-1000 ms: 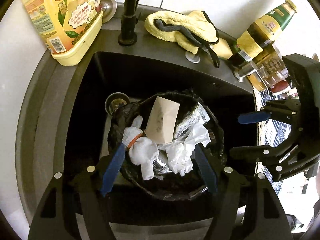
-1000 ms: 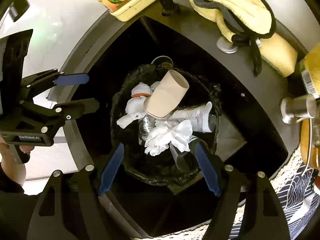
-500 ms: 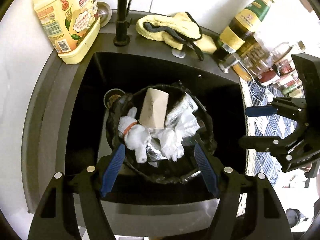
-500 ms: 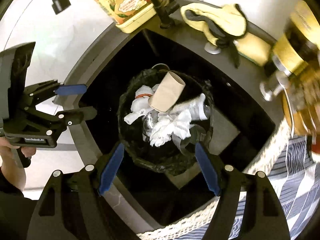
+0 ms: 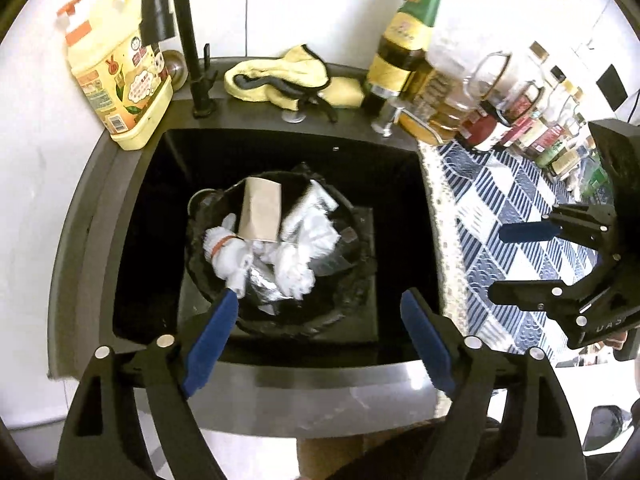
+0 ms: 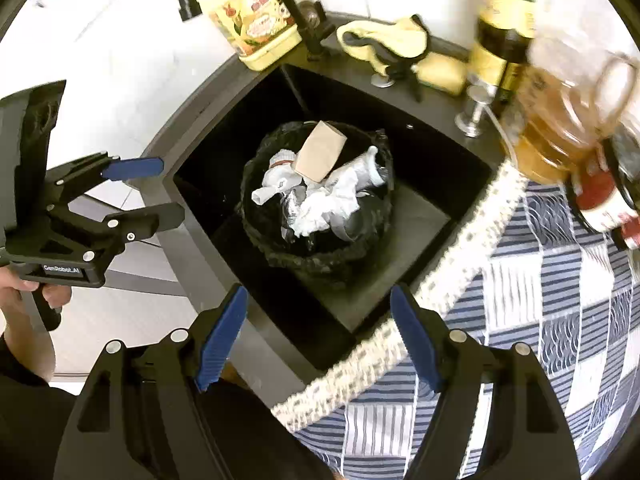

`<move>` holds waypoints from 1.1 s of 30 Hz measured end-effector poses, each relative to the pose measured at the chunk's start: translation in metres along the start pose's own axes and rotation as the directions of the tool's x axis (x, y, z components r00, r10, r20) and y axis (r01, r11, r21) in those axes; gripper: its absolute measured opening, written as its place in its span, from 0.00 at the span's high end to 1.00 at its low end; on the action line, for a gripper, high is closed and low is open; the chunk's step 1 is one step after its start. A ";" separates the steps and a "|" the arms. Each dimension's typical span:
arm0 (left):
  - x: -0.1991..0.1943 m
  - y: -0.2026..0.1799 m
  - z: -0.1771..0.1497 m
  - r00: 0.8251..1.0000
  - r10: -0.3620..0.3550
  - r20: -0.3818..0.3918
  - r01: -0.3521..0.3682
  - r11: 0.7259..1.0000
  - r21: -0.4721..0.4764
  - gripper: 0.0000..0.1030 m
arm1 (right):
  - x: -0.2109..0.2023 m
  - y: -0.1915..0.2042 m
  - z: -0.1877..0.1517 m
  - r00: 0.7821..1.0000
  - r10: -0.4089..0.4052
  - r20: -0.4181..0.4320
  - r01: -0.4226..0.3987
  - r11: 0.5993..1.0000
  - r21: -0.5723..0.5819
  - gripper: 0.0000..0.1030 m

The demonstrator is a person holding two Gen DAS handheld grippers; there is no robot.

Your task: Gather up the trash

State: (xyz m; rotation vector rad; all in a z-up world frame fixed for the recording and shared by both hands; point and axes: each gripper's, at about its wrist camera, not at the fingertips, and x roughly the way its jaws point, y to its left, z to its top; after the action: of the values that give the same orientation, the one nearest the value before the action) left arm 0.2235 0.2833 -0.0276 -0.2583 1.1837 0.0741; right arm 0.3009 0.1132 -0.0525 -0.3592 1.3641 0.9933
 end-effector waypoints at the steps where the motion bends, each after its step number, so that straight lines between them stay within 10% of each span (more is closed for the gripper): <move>1: -0.003 -0.006 -0.003 1.000 0.007 0.009 -0.007 1.000 -0.009 0.18 | -0.006 -0.001 -0.007 1.000 0.002 0.011 -0.002 1.000 0.000 0.29; 15: -0.032 -0.129 -0.064 0.994 0.088 0.058 -0.086 0.996 -0.031 0.12 | -0.104 -0.051 -0.136 0.985 -0.063 0.159 0.050 0.995 0.088 0.05; 33: -0.057 -0.226 -0.146 0.985 0.133 0.111 -0.129 0.991 -0.048 0.07 | -0.155 -0.062 -0.264 0.970 -0.087 0.227 0.064 0.992 0.106 0.05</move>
State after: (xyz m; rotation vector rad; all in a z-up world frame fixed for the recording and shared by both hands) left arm 0.1132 0.0346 0.0103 -0.2087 1.0853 0.2253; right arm 0.1949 -0.1736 0.0095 -0.2126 1.1738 0.8731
